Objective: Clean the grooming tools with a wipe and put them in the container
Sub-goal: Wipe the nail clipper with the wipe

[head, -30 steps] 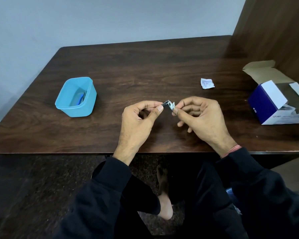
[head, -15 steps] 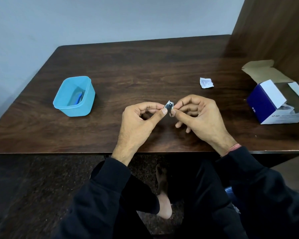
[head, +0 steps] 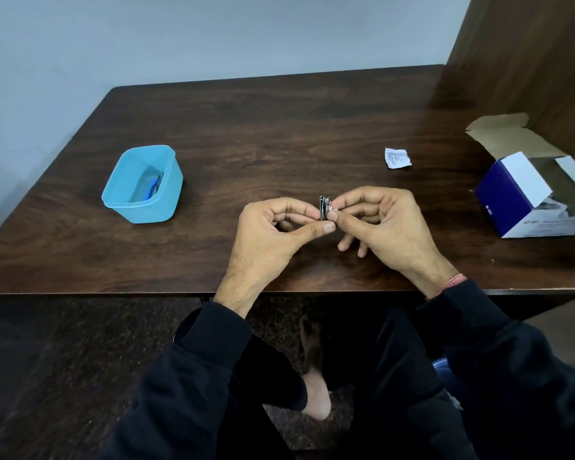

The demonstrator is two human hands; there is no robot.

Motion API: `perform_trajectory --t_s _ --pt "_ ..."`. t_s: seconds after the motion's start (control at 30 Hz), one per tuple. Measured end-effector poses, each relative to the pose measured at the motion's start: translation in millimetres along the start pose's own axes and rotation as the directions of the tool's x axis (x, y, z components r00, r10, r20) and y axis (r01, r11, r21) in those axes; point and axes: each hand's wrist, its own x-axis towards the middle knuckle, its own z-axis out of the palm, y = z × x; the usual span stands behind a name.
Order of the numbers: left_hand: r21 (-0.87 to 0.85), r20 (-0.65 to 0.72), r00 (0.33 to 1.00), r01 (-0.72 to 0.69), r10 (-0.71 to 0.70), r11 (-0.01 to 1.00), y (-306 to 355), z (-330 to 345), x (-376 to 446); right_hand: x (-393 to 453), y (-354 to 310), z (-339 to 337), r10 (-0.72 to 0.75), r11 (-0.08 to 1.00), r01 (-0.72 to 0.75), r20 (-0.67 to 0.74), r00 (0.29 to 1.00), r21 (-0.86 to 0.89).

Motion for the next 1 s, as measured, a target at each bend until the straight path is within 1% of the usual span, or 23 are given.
perform_trajectory --t_s 0.27,0.47,0.6,0.8,1.0 --pt "0.05 -0.036 0.998 -0.041 0.043 0.998 -3 0 1 1 2 -1 -0.025 0.999 0.026 0.029 0.999 -0.024" --pt "0.094 -0.024 0.999 -0.043 0.046 0.995 -3 0 2 2 1 -1 -0.045 0.999 0.046 0.037 0.998 -0.023" --pt "0.159 -0.015 0.998 -0.065 0.068 0.985 -5 0 3 3 3 1 -0.049 0.995 0.052 0.034 0.998 -0.084" --pt "0.097 -0.028 0.999 -0.037 0.04 0.995 -11 1 6 2 2 1 -0.068 0.996 0.067 -0.025 0.997 -0.055" --pt "0.086 -0.022 0.999 -0.048 0.05 0.995 -16 1 7 1 2 1 -0.057 0.997 0.056 -0.014 0.998 -0.054"
